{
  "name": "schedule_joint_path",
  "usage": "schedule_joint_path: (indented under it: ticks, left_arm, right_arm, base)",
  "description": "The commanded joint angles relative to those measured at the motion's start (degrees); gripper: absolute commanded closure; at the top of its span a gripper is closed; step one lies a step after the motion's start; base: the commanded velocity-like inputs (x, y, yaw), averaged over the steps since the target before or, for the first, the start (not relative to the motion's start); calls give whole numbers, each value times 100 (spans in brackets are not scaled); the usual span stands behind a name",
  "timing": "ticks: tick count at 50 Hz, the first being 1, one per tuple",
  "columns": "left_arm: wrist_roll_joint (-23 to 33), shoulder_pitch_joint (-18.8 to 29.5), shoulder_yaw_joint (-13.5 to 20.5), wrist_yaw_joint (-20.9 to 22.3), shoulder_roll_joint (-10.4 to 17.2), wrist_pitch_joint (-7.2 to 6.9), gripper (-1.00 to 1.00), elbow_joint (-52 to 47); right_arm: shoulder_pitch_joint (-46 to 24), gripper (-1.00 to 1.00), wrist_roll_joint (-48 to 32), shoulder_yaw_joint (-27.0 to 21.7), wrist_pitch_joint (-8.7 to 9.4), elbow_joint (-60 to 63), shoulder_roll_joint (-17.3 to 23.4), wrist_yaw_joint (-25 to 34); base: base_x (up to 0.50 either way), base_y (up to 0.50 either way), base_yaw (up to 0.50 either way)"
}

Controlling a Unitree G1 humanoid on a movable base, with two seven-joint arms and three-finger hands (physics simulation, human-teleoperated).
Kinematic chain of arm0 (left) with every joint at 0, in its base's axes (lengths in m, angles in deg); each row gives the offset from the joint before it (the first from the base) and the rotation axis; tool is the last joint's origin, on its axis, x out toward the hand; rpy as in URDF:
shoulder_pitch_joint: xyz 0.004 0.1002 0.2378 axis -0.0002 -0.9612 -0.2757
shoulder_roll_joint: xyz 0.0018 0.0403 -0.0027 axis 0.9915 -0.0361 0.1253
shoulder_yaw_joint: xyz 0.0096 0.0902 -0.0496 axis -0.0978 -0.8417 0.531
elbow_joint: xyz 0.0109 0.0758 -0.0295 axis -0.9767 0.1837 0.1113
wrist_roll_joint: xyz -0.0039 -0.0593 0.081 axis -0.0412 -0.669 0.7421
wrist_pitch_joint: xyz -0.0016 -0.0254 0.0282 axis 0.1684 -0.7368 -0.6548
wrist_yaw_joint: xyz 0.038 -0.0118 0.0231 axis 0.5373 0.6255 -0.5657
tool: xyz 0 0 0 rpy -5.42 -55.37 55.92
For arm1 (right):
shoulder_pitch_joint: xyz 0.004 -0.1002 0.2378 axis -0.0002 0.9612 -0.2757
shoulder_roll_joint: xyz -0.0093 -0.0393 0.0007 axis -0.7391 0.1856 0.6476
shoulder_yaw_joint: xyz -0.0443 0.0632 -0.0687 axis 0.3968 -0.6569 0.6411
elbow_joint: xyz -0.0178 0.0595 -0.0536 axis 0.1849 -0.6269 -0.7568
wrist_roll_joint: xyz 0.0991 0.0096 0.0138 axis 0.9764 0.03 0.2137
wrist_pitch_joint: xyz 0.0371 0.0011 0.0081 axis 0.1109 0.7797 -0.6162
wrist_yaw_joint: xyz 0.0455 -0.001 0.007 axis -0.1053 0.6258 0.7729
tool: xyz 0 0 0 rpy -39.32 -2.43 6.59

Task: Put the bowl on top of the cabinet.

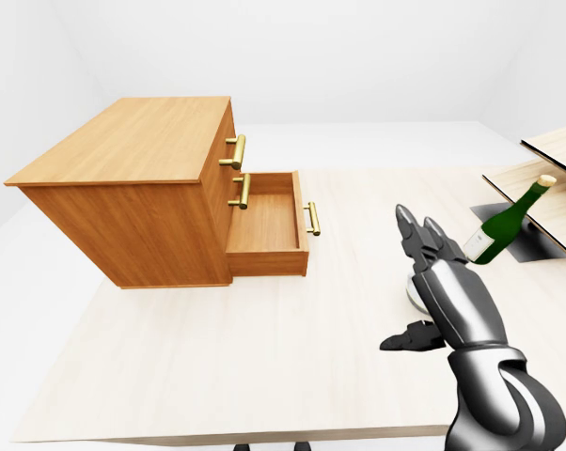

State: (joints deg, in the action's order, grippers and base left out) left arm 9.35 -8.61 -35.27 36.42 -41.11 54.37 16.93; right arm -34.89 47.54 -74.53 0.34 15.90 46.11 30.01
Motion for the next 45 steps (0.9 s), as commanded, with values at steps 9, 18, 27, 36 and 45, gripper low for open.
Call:
schedule_joint_path:
  ticks: [9,18,27,36,45]
  left_arm:
    - [-122,-19,39,-76,36,0,-100,-78]
    - [37,-27,-27,61,-38,0,-100,3]
    - [72,8,-37,55,-29,0,-100,21]
    - [55,23,-18,-13,5,0,-100,-27]
    - [80,10,-22,21,-18,0,-100,-40]
  right_arm:
    - [208,-98,-358,-522,0,-726,-74,0]
    - [12,-98,-358,-384,0,-1077,113,0]
    - [5,-98,-614,-343,0,-1064,242,0]
    - [28,-98,-579,-370,0,-1623,233,0]
    - [135,-98,-291,-428,0,-2289,238,0]
  base:
    - [0,0,0]
    - [0,0,0]
    - [0,0,0]
    - [0,0,0]
    - [0,0,0]
